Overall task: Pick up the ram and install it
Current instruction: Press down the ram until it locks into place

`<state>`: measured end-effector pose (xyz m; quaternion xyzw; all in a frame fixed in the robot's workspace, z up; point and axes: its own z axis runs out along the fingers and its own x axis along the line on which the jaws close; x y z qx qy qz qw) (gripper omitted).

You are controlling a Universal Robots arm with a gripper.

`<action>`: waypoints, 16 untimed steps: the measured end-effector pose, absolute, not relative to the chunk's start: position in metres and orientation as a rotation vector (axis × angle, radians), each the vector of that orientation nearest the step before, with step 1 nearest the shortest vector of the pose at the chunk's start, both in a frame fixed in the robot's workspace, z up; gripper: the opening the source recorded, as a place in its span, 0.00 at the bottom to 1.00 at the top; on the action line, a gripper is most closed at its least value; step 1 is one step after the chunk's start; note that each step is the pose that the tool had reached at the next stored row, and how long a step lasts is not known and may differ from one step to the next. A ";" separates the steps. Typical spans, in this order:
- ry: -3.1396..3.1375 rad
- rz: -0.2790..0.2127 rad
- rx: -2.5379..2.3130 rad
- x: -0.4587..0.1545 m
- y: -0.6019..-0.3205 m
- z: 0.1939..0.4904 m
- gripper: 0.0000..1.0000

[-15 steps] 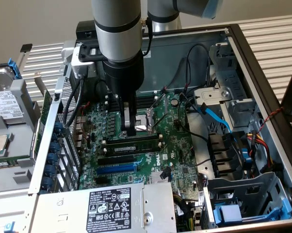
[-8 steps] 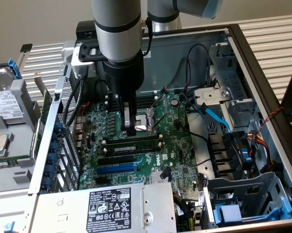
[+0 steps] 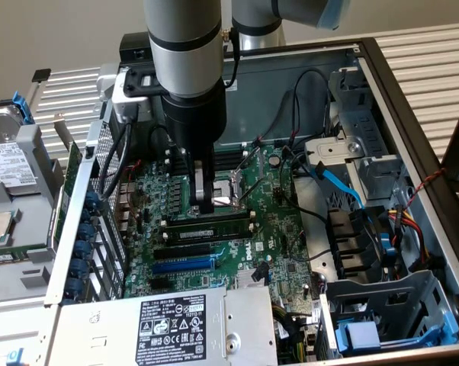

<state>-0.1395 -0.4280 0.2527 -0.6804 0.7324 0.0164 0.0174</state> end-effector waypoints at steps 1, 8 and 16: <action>2.290 0.051 -2.098 -0.139 -0.428 0.253 0.12; 2.393 0.049 -1.979 -0.140 -0.428 0.253 0.12; 2.502 0.047 -1.838 -0.140 -0.428 0.253 0.12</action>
